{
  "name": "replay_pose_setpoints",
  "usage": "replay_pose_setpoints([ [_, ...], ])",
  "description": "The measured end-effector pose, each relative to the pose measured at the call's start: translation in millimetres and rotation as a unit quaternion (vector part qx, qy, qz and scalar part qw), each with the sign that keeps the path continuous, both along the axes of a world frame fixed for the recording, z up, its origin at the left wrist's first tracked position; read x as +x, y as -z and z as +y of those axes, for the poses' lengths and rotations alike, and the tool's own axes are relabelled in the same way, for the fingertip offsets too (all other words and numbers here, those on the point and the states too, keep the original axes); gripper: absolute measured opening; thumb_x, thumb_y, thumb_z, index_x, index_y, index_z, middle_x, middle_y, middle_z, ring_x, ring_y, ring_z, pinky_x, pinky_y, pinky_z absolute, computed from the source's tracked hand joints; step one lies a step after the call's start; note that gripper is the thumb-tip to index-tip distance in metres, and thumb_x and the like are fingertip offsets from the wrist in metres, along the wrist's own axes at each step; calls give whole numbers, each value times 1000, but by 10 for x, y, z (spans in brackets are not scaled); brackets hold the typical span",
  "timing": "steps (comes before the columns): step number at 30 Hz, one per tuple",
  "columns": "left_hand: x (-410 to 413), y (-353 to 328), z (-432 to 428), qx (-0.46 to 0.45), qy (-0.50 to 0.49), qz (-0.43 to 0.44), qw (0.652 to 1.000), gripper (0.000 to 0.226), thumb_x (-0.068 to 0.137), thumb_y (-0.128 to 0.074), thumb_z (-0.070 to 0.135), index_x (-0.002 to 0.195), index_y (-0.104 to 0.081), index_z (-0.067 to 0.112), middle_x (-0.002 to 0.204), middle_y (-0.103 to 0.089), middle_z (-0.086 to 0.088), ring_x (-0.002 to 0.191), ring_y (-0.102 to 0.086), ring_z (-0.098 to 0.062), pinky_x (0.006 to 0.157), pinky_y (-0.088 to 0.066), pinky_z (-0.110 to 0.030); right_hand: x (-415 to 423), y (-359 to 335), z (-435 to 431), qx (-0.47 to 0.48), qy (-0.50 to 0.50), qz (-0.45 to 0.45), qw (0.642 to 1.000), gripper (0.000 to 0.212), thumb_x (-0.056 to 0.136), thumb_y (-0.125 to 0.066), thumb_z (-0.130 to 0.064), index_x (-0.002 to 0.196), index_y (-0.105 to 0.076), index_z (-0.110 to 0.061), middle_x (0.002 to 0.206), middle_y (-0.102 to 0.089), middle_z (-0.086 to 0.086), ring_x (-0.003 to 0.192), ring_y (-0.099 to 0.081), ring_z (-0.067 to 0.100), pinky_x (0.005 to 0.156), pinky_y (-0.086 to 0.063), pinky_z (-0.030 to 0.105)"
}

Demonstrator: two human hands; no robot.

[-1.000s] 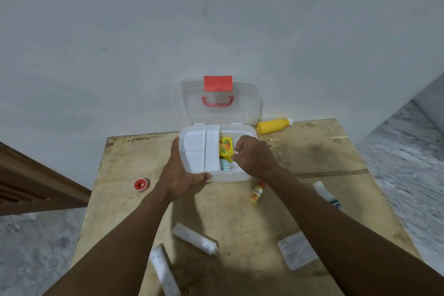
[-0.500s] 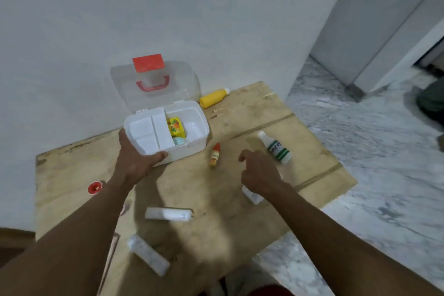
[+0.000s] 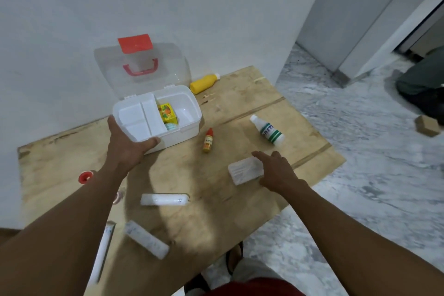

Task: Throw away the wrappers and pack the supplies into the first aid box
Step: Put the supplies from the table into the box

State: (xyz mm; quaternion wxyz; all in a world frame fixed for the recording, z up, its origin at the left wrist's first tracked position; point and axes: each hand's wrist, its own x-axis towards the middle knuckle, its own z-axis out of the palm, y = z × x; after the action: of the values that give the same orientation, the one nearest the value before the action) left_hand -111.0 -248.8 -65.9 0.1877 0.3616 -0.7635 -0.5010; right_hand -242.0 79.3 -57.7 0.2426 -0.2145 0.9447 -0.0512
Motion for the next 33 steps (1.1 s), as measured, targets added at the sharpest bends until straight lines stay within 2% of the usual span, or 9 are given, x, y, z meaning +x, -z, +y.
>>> replay_pose_setpoints([
  [5, -1, 17, -14, 3, -1, 8, 1000, 103, 67, -90, 17, 142, -19, 16, 128, -43, 6, 115, -44, -16, 98, -44, -41, -30, -20, -15, -24, -5, -3, 1000, 59, 81, -75, -29, 133, -46, -30, 122, -49, 11, 106, -59, 29, 82, -46, 32],
  [9, 17, 45, -55, 8, -1, 5, 1000, 106, 63, -92, 21, 140, -19, 21, 125, -44, 7, 116, -50, -23, 88, -52, -59, 23, -70, -54, -78, -11, -11, 997, 65, 75, -81, -34, 131, -49, -22, 126, -53, 6, 109, -56, 22, 81, -40, 26],
  [12, 25, 37, -66, 7, 1, 4, 1000, 108, 62, -93, 22, 141, -19, 22, 126, -44, 6, 117, -50, -24, 87, -52, -61, 57, -213, -84, -161, 0, -10, 987, 69, 69, -86, -34, 128, -53, -21, 127, -58, 1, 103, -55, 15, 83, -44, 25],
  [16, 29, 2, -40, 0, 15, 19, 1000, 108, 62, -93, 18, 142, -21, 20, 124, -40, 8, 116, -48, -22, 88, -52, -60, -10, -555, -210, -238, -1, 19, 971, 68, 67, -88, -32, 127, -56, -23, 112, -53, -7, 93, -53, 12, 77, -49, 25],
  [21, 35, -30, 1, -3, 19, 40, 999, 112, 49, -88, 30, 141, -25, 20, 123, -44, 8, 115, -49, -19, 92, -50, -47, -306, -848, -572, -289, -50, 72, 953, 67, 64, -90, -24, 124, -60, -18, 107, -61, 1, 94, -57, 19, 81, -55, 36],
  [24, -4, -56, 19, 13, 21, 52, 998, 106, 51, -92, 22, 137, -29, 24, 115, -46, 23, 109, -50, -10, 85, -47, -31, -544, -817, -880, -298, -97, 74, 947, 66, 64, -89, -25, 122, -60, -15, 109, -66, 7, 98, -60, 27, 79, -54, 42],
  [28, -21, -170, 48, 27, 39, 67, 997, 105, 48, -89, 32, 134, -29, 29, 116, -43, 33, 104, -48, 12, 76, -44, -14, -805, -761, -1301, -268, -137, 52, 952, 66, 64, -85, -34, 122, -58, -19, 112, -65, 5, 102, -60, 27, 84, -52, 42],
  [31, -49, -233, 64, 13, 59, 67, 996, 93, 54, -93, 21, 125, -35, 33, 111, -50, 41, 107, -52, 16, 77, -51, -9, -939, -697, -1502, -228, -164, 31, 959, 61, 65, -82, -38, 117, -59, -15, 109, -66, 7, 101, -61, 28, 83, -51, 39],
  [33, -77, -233, 52, 1, 56, 77, 995, 93, 56, -93, 18, 129, -36, 26, 115, -50, 37, 111, -52, 12, 83, -50, -8, -1016, -677, -1621, -207, -177, 25, 962, 62, 64, -80, -41, 115, -60, -11, 108, -66, 10, 100, -61, 31, 78, -49, 35],
])
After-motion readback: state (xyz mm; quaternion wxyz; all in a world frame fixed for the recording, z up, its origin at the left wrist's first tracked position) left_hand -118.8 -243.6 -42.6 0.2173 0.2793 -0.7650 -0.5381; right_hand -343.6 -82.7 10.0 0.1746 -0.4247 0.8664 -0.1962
